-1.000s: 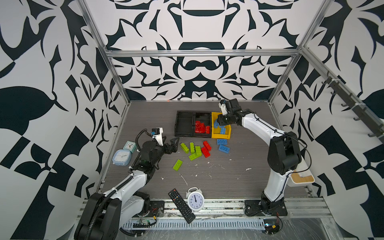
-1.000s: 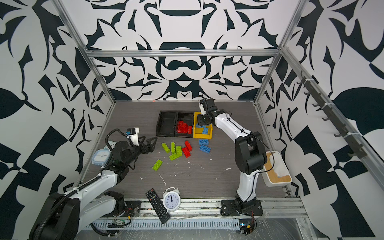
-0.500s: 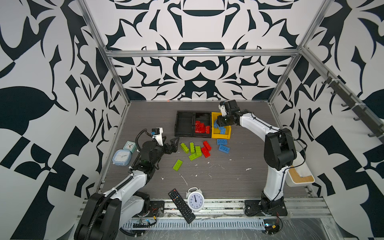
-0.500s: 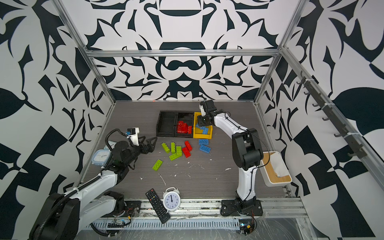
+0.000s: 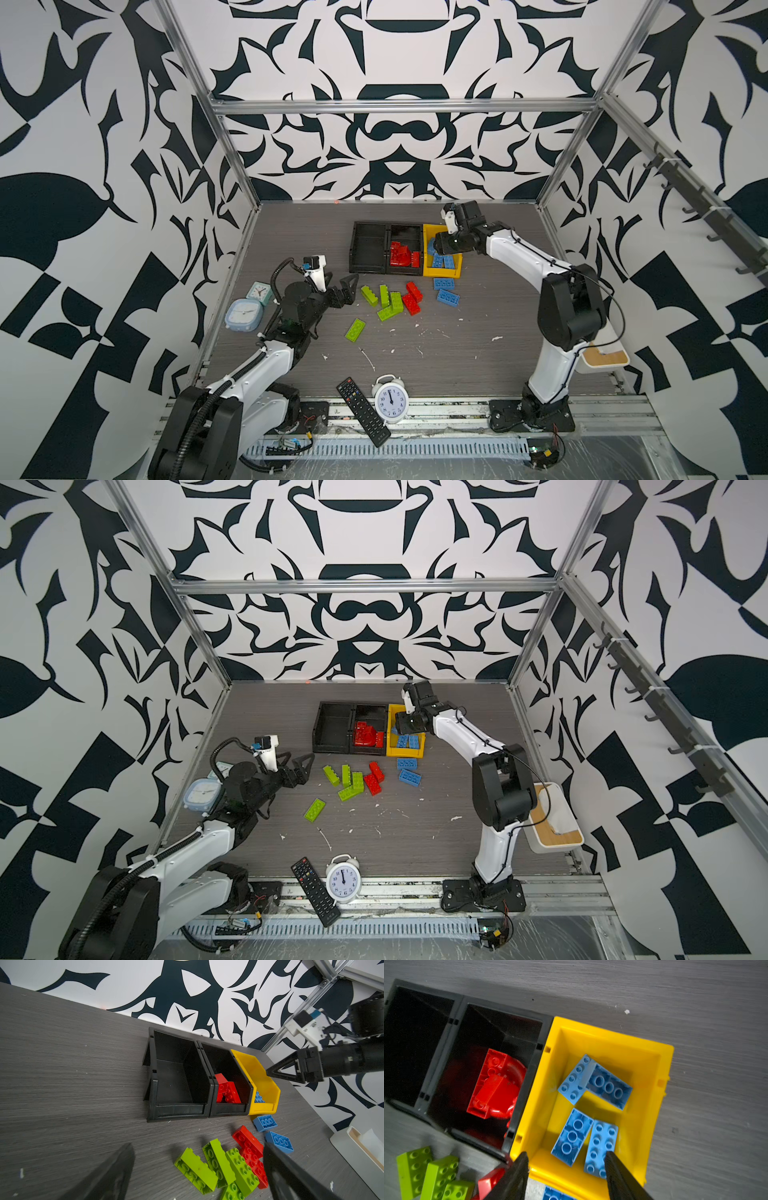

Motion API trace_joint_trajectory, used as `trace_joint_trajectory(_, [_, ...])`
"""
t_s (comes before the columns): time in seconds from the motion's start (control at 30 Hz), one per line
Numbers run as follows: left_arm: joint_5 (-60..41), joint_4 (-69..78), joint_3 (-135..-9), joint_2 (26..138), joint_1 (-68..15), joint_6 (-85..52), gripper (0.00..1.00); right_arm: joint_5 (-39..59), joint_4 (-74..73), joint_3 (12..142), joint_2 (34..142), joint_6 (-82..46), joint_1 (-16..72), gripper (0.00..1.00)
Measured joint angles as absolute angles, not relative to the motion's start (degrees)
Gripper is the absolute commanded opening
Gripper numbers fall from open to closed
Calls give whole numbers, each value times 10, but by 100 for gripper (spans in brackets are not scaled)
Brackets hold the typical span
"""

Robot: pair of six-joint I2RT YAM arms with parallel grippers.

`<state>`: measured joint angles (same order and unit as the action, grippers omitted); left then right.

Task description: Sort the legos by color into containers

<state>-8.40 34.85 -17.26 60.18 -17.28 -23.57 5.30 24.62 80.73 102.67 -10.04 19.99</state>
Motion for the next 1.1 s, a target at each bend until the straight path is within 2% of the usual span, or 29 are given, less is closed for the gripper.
trace_joint_trajectory(0.2, [-84, 349, -173, 601, -173, -236, 99, 37, 249, 684, 876, -113, 208, 66])
trace_joint_trajectory(0.37, [-84, 349, -173, 601, -173, -236, 99, 53, 248, 597, 817, -117, 216, 69])
trace_joint_trajectory(0.57, [-84, 349, -173, 601, -173, -236, 99, 76, 247, 546, 828, -108, 218, 69])
trace_joint_trajectory(1.1, [-84, 349, -173, 601, -173, -236, 99, 108, 206, 546, 906, -73, 218, 71])
